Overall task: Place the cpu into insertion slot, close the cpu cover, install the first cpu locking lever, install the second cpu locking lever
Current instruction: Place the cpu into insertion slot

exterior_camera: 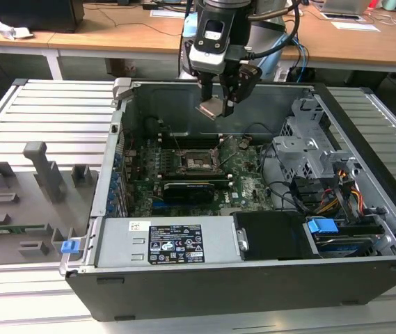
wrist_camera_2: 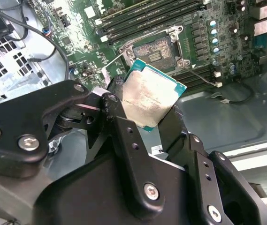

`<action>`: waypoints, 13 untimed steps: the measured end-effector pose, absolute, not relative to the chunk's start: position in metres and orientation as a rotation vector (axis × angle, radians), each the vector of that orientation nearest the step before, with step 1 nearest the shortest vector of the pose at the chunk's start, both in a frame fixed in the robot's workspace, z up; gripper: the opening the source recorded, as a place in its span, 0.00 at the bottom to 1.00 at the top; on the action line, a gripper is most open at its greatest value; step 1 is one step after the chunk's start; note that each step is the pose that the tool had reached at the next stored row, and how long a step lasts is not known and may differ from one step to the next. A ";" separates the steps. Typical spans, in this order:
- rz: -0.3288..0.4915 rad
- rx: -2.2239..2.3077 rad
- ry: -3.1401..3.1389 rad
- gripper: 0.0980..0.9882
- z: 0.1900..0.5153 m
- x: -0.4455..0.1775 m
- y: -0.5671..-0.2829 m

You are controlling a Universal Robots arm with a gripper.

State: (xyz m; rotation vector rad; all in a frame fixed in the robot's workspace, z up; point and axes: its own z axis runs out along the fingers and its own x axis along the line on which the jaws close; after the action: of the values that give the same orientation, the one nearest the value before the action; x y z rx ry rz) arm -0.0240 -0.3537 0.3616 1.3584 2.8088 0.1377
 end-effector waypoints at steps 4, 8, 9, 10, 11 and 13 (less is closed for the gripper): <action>0.137 1.407 2.783 0.50 0.361 -0.024 -0.354; 0.136 1.453 2.758 0.50 0.361 -0.024 -0.354; 0.136 1.460 2.754 0.50 0.361 -0.024 -0.354; 0.136 1.468 2.750 0.50 0.361 -0.024 -0.354; 0.136 1.476 2.745 0.50 0.361 -0.024 -0.354; 0.135 1.501 2.731 0.50 0.361 -0.024 -0.354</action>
State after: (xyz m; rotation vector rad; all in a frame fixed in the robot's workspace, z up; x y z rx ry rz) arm -0.0239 -0.3537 0.3609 1.5011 2.7310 0.1352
